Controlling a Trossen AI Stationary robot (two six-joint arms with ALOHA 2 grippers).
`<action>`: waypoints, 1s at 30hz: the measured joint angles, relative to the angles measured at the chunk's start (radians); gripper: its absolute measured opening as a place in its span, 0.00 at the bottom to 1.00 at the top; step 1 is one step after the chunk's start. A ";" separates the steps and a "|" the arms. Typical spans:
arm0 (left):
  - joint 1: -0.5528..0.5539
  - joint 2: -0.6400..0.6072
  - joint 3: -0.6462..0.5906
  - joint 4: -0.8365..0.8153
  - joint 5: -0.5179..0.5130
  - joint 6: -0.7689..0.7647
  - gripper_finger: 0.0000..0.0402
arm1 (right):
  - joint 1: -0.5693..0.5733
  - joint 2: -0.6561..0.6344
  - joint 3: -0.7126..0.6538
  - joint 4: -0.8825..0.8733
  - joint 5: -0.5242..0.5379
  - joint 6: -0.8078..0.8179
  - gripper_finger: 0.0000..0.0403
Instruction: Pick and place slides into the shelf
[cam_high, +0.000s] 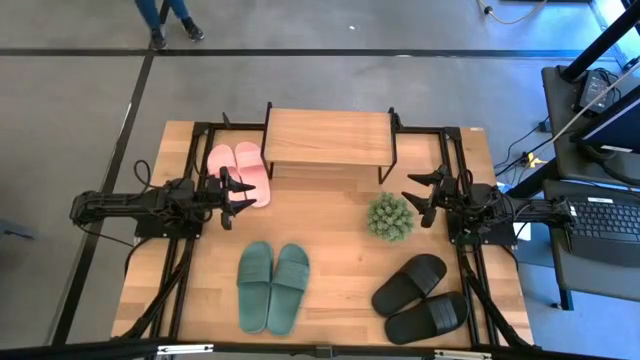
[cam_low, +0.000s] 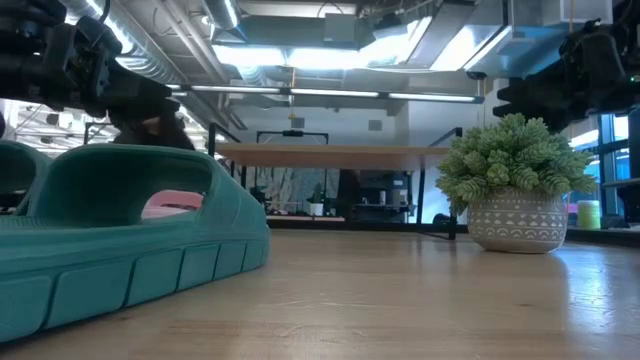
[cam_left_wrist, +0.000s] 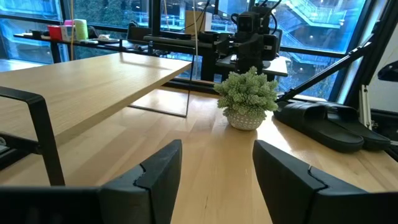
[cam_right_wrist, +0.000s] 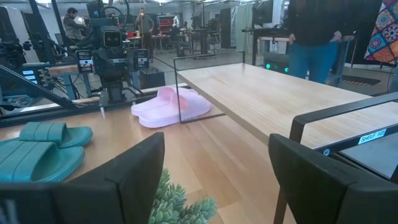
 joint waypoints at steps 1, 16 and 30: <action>0.000 0.000 0.000 0.000 0.000 0.000 0.48 | 0.000 0.000 0.000 0.008 0.000 0.000 0.71; 0.000 0.000 0.000 0.000 0.000 0.000 0.48 | 0.000 0.000 0.000 0.016 0.000 0.003 0.71; 0.000 0.000 0.000 0.000 0.000 0.000 0.48 | 0.000 0.000 0.000 0.015 0.000 0.005 0.71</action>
